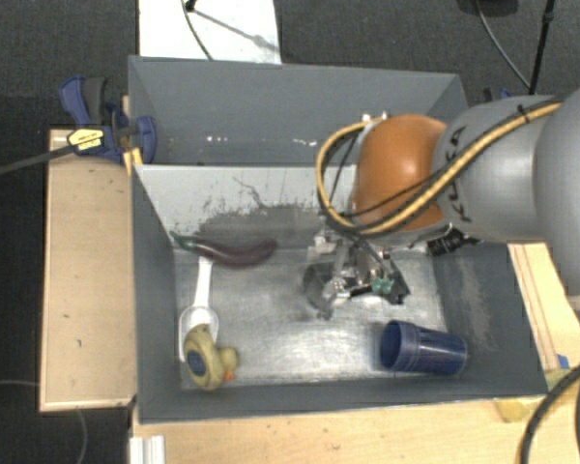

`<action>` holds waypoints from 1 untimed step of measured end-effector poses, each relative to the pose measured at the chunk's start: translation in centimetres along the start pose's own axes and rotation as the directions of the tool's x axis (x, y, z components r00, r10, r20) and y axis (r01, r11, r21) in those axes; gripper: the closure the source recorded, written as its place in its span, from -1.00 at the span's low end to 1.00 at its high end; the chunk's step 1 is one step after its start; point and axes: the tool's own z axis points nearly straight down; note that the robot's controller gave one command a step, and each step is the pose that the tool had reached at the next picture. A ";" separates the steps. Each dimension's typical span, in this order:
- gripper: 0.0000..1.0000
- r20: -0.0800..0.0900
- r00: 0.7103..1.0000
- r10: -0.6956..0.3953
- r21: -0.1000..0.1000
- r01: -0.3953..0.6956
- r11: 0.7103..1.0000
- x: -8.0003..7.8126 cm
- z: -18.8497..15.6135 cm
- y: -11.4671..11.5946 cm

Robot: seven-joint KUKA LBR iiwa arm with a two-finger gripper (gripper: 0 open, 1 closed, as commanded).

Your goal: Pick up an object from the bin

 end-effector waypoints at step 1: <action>-1.00 -0.007 0.997 0.077 0.001 -0.077 0.997 0.0 2.0 -1.5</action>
Offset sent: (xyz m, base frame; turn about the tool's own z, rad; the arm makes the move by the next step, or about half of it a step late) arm 0.0037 -0.0417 -0.0305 -0.0461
